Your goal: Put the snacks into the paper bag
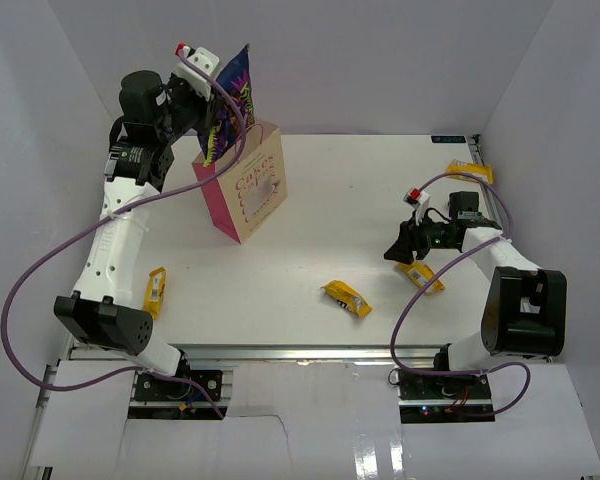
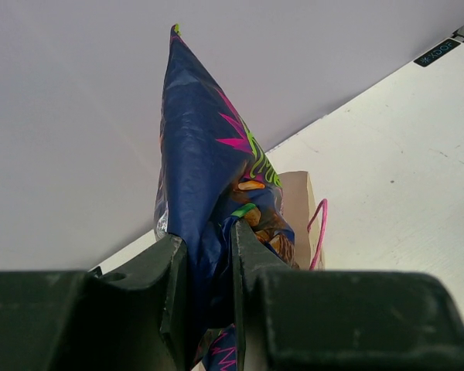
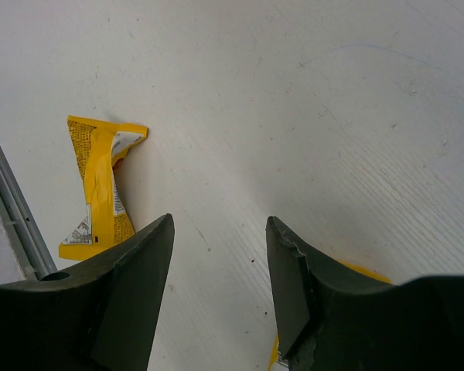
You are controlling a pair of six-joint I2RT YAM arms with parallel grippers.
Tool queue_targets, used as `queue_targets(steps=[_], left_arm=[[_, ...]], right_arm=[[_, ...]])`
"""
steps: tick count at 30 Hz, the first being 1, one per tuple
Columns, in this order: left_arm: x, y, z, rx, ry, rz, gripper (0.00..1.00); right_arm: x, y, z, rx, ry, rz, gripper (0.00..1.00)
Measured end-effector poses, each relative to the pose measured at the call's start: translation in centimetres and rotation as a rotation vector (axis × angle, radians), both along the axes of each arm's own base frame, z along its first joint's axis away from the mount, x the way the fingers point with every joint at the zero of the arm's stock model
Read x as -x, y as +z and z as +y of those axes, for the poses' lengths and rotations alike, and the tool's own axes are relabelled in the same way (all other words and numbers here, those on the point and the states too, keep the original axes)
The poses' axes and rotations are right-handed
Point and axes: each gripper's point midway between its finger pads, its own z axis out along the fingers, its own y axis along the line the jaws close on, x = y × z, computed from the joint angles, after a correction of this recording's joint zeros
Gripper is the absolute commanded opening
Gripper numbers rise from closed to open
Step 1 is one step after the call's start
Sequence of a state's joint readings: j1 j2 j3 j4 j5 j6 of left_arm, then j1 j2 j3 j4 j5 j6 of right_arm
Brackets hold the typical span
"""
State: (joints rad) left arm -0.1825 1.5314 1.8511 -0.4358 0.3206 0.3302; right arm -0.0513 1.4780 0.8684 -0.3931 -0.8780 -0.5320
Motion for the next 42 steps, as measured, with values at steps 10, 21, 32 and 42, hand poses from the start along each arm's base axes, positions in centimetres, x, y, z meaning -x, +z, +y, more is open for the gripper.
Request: queue_targets(steps=[10,21,32,42], left_arm=[[-1.6,-3.3,0.0,0.013,0.013,0.020,0.00],[-2.6,-5.0,-0.2,0.017,0.013,0.012,0.00],[-3.7,-7.8,-0.4,0.012,0.014,0.052,0.00],[-4.2,-8.9,-0.6,0.038,0.018,0.036,0.98]], right_arm=[[0.1,-0.1,0.0,-0.001,-0.001,0.004,0.57],[0.8,-0.9,0.0,-0.002,-0.001,0.029,0.57],[0.9,-1.0,0.1,-0.002,0.000,0.033,0.58],[2.2,-1.5,0.2,-0.009,0.020,0.050,0.58]])
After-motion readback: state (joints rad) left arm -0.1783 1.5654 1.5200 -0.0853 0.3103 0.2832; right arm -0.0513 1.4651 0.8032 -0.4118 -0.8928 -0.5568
